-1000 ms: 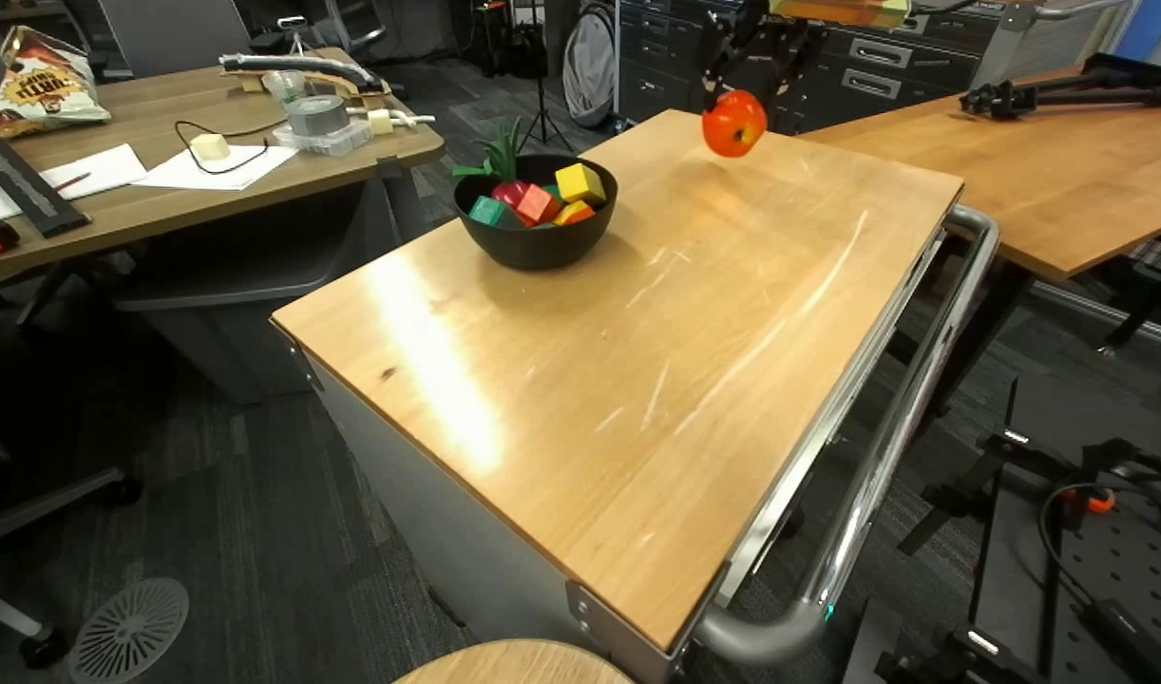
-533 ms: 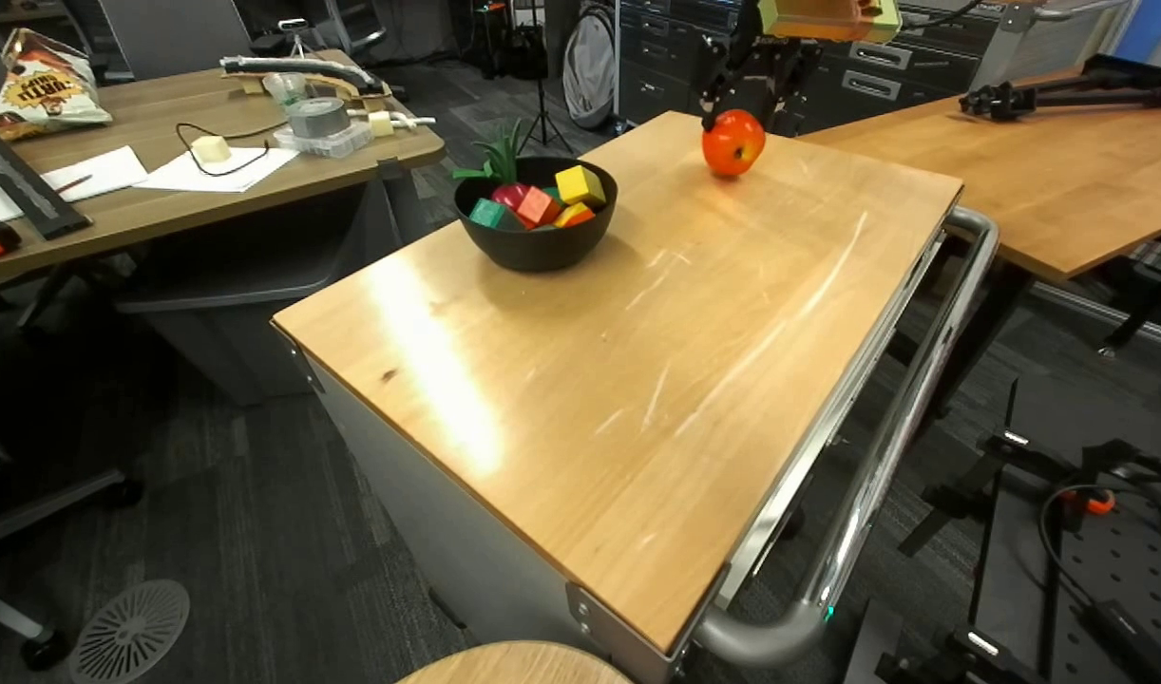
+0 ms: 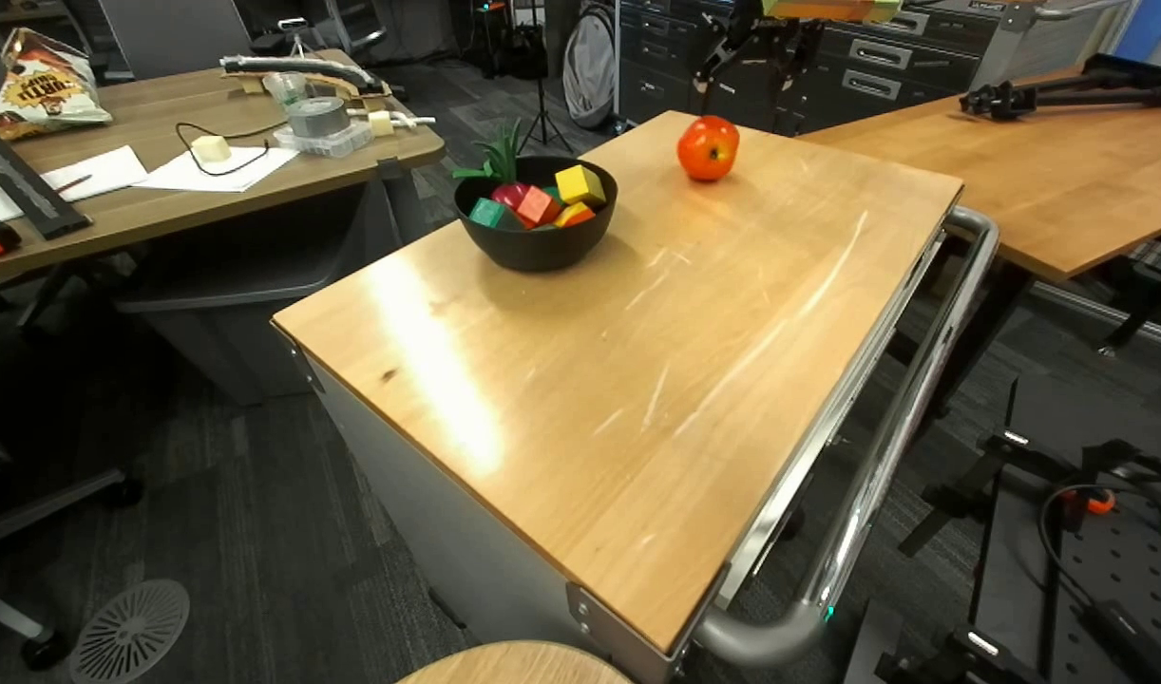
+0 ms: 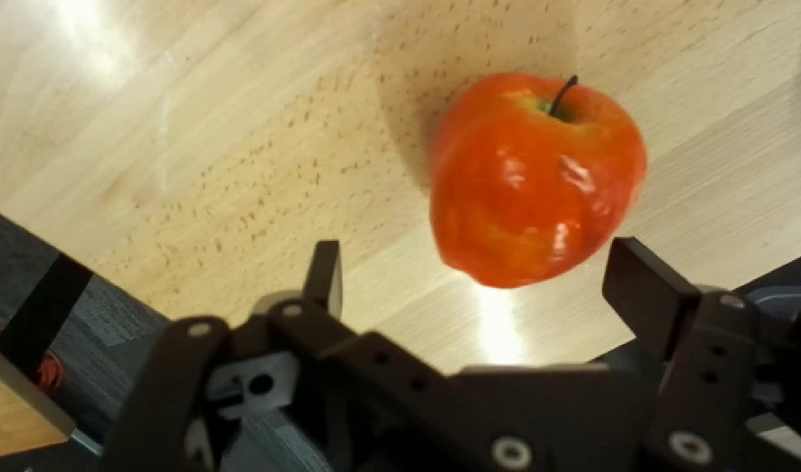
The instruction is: Move the apple toy to the right and put the toys in the bowl on the counter
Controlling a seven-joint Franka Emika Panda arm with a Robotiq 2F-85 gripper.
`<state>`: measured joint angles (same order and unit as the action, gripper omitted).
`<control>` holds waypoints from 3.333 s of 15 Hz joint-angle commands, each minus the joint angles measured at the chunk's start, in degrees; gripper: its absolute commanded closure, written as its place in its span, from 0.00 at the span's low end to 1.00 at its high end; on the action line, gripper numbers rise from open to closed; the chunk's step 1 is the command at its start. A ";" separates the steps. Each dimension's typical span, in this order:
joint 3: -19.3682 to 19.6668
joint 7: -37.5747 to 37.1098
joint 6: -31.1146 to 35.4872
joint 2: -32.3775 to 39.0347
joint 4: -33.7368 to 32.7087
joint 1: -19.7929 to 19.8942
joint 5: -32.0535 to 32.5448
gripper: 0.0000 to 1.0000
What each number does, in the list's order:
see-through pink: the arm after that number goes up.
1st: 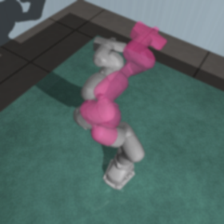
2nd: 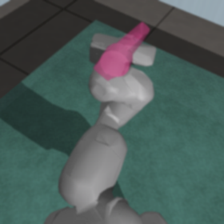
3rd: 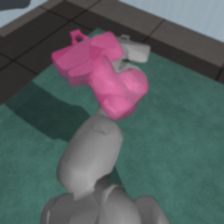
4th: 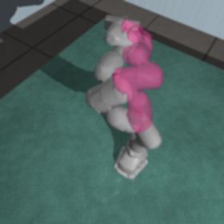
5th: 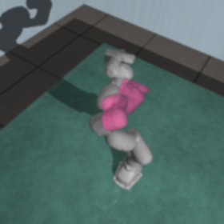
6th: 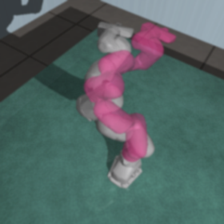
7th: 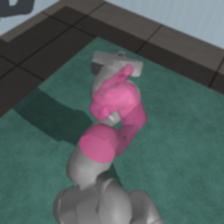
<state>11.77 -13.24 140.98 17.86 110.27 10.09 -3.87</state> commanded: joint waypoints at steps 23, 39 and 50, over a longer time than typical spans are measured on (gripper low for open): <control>-7.08 39.24 -22.85 -9.15 -8.07 0.50 0.37 0.00; -10.68 44.93 -32.43 -6.37 -19.98 -5.19 9.71 0.00; -15.15 44.83 -48.14 11.71 -45.43 -12.69 15.86 0.00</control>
<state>-3.07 31.62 98.43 23.10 74.60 -1.99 11.12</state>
